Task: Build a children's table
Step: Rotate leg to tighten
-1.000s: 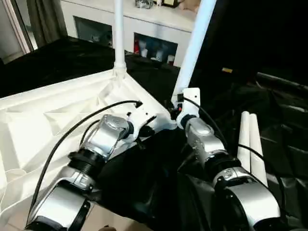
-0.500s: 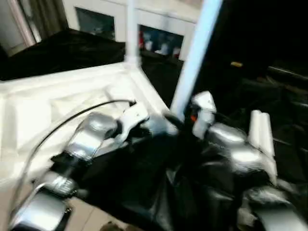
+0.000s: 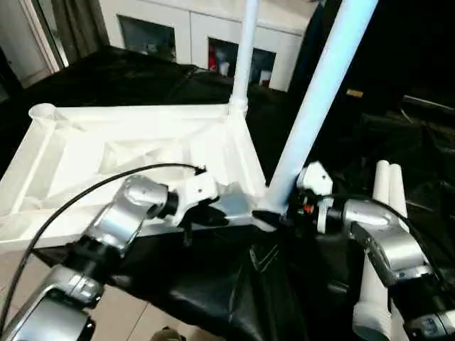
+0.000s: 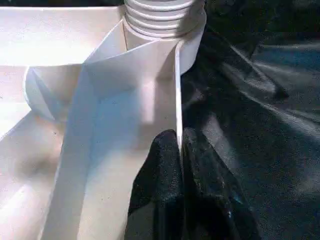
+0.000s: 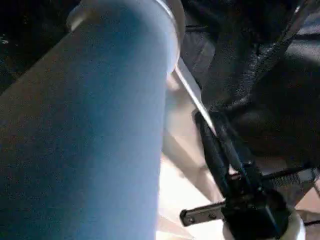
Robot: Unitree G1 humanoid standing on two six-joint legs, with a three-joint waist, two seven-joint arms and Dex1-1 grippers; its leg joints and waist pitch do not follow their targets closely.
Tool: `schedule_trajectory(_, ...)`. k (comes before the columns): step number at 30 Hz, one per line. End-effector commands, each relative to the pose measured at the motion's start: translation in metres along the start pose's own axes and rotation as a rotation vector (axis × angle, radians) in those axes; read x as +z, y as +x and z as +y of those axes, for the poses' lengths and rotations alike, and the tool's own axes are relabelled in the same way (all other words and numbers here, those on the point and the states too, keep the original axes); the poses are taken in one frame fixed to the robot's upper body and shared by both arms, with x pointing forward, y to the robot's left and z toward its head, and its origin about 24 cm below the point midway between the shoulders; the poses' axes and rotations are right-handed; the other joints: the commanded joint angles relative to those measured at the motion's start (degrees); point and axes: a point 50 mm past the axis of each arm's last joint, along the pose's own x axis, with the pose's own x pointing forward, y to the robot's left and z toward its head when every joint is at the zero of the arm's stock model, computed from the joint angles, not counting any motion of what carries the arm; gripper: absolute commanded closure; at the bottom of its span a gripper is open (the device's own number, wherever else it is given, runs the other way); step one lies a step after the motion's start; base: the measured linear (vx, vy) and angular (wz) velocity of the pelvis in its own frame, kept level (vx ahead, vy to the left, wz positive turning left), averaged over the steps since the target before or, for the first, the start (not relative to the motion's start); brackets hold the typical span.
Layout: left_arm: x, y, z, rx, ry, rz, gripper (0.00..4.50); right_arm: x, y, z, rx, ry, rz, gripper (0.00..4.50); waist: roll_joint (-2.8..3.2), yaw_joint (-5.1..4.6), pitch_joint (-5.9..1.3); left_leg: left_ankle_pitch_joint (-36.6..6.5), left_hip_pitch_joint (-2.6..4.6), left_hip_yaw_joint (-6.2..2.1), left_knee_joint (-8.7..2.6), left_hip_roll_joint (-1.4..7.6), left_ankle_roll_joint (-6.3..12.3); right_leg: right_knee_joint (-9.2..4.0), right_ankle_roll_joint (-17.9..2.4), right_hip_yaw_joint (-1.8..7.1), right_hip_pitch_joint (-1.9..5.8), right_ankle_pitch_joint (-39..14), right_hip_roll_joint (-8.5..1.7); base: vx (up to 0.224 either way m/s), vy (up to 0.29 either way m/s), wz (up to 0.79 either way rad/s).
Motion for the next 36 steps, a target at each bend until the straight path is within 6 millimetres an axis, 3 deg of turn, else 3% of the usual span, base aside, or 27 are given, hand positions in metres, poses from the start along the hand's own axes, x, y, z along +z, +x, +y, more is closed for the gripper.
schedule_trajectory(1,0.012,-0.006,0.005,0.022,0.049,-0.059,4.50,-0.006,0.003,0.003,0.034,-0.017,0.054,0.55,-0.40,0.01,-3.79,-4.7,0.48,-0.43,-3.15,2.54,3.49,-4.00,-11.7,3.92,3.35,0.1,-5.62,0.000,0.000,0.00)
schedule_trajectory(2,0.009,-0.007,0.005,0.027,0.040,-0.053,4.50,-0.006,0.003,0.001,0.023,-0.005,0.054,0.55,-0.11,0.05,-3.83,-4.3,0.55,-0.47,-3.17,2.61,3.40,-3.96,-11.4,3.89,3.28,0.0,-5.59,0.000,0.000,0.00)
schedule_trajectory(3,0.008,-0.008,0.004,0.025,0.037,-0.052,4.50,-0.007,0.004,0.001,0.014,0.005,0.049,0.55,-0.72,0.04,-3.83,-3.9,0.47,-0.47,-3.15,2.60,3.57,-3.84,-11.2,3.86,3.33,0.3,-5.57,0.000,0.000,0.00)
schedule_trajectory(5,0.007,-0.008,0.003,0.029,0.036,-0.054,4.50,-0.008,0.004,0.001,0.005,0.008,0.052,0.55,-0.51,0.07,-3.87,-3.8,0.52,-0.45,-3.11,2.59,3.60,-3.80,-11.2,3.87,3.28,0.7,-5.62,0.000,0.000,0.00)
schedule_trajectory(14,0.007,-0.012,0.001,0.023,0.032,-0.070,4.50,-0.014,0.005,-0.004,-0.049,0.049,0.046,0.55,-0.63,0.09,-4.10,-1.9,0.34,-0.41,-2.82,2.34,4.29,-3.36,-11.6,3.81,3.44,3.7,-5.54,0.000,0.000,0.00)
schedule_trajectory(16,0.007,-0.013,0.001,0.021,0.033,-0.069,4.50,-0.014,0.006,-0.005,-0.056,0.059,0.040,0.89,-0.11,0.10,-4.13,-2.1,0.41,-0.48,-2.82,2.41,4.11,-3.30,-12.0,3.81,3.39,4.2,-5.60,0.000,0.000,0.00)
schedule_trajectory(19,0.006,-0.015,0.000,0.010,0.037,-0.062,4.50,-0.014,0.007,-0.005,-0.056,0.058,0.040,1.10,0.13,0.05,-4.15,-2.3,0.45,-0.54,-2.82,2.43,3.85,-3.22,-12.2,3.81,3.49,5.4,-5.47,0.000,0.000,0.00)
schedule_trajectory(29,0.003,-0.016,0.000,-0.003,0.018,-0.057,4.50,-0.012,0.007,-0.004,-0.037,0.078,0.011,1.71,0.06,0.05,-4.15,-3.3,0.45,-0.49,-2.73,2.41,3.34,-3.17,-12.4,3.86,3.52,4.4,-5.44,0.000,0.000,0.00)
schedule_trajectory(31,0.002,-0.016,-0.001,-0.004,0.009,-0.063,4.50,-0.013,0.007,-0.003,-0.034,0.083,0.011,1.73,0.03,0.02,-4.13,-3.7,0.53,-0.47,-2.74,2.45,3.19,-3.23,-12.4,3.85,3.48,3.8,-5.46,0.000,0.000,0.00)
schedule_trajectory(32,0.001,-0.014,-0.001,0.000,-0.009,-0.068,4.50,-0.016,0.009,-0.003,-0.043,0.104,0.011,1.73,-0.45,-0.08,-4.06,-4.0,0.46,-0.42,-2.77,2.47,3.12,-3.35,-12.2,3.85,3.49,3.0,-5.45,0.000,0.000,0.00)
schedule_trajectory(34,-0.001,-0.012,-0.001,0.010,-0.018,-0.062,4.50,-0.018,0.010,-0.002,-0.054,0.120,0.012,1.73,-0.19,-0.02,-4.03,-4.4,0.50,-0.44,-2.75,2.46,2.90,-3.40,-12.1,3.87,3.42,1.6,-5.56,0.000,0.000,0.00)
schedule_trajectory(35,-0.004,-0.009,0.003,0.061,-0.047,-0.035,4.50,-0.022,0.014,-0.004,-0.118,0.156,0.012,1.73,-0.76,0.00,-3.97,-4.3,0.39,-0.41,-2.74,2.41,2.96,-3.32,-11.8,3.87,3.46,0.7,-5.55,0.000,0.000,0.00)
schedule_trajectory(36,-0.005,-0.008,0.004,0.071,-0.053,-0.030,4.50,-0.022,0.015,-0.004,-0.131,0.161,0.012,1.74,-0.81,-0.03,-3.84,-4.3,0.40,-0.38,-2.79,2.38,2.75,-3.54,-11.4,3.89,3.24,-0.9,-5.61,0.000,0.000,0.00)
